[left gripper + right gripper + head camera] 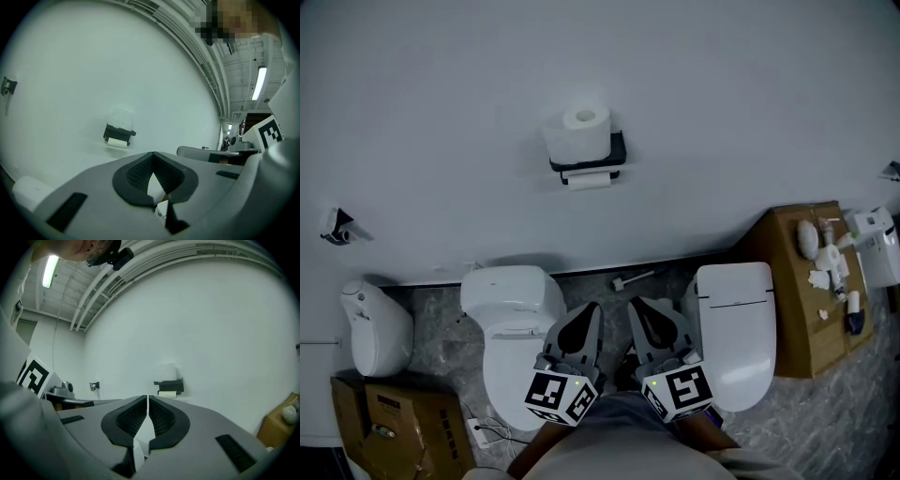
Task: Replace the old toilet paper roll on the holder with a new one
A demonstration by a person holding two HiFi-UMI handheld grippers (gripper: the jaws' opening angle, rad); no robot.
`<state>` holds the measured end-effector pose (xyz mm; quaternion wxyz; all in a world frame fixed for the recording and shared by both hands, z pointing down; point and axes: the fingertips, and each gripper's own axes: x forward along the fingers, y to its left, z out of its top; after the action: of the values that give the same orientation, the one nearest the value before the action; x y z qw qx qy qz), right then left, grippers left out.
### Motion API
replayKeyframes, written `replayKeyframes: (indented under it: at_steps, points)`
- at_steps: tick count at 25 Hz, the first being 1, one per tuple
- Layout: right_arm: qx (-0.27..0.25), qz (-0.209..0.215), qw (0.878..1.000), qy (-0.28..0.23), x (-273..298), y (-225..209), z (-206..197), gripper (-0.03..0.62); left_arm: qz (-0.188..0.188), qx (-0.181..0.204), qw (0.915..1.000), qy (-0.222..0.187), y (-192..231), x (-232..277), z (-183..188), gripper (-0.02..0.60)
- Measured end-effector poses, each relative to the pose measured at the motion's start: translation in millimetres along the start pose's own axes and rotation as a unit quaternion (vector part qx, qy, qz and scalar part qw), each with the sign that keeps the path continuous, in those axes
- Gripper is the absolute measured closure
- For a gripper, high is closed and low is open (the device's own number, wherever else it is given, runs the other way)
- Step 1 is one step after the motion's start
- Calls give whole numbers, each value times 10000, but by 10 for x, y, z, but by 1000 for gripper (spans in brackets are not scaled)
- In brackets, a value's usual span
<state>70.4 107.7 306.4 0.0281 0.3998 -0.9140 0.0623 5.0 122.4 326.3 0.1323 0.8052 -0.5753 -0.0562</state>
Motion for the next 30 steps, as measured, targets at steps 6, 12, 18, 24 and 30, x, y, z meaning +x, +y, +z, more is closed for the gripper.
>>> replayKeyframes:
  at_steps: [6, 12, 18, 24, 30]
  points:
    - [155, 83, 9998, -76, 218, -495, 95, 577, 125, 240, 9996, -46, -21, 459, 123, 577]
    - [218, 100, 9996, -137, 387, -769, 129, 577, 273, 306, 9992, 42, 71, 751, 109, 577]
    - [313, 169, 9994, -1, 640, -923, 76, 576, 296, -93, 9995, 61, 231, 1033, 112, 577]
    - [186, 168, 9997, 25, 1042, -1027, 166, 576, 159, -397, 9991, -38, 491, 1346, 212, 577]
    - [-24, 180, 9998, -123, 1457, -1042, 387, 576, 4, -463, 9987, -202, 745, 1611, 397, 577]
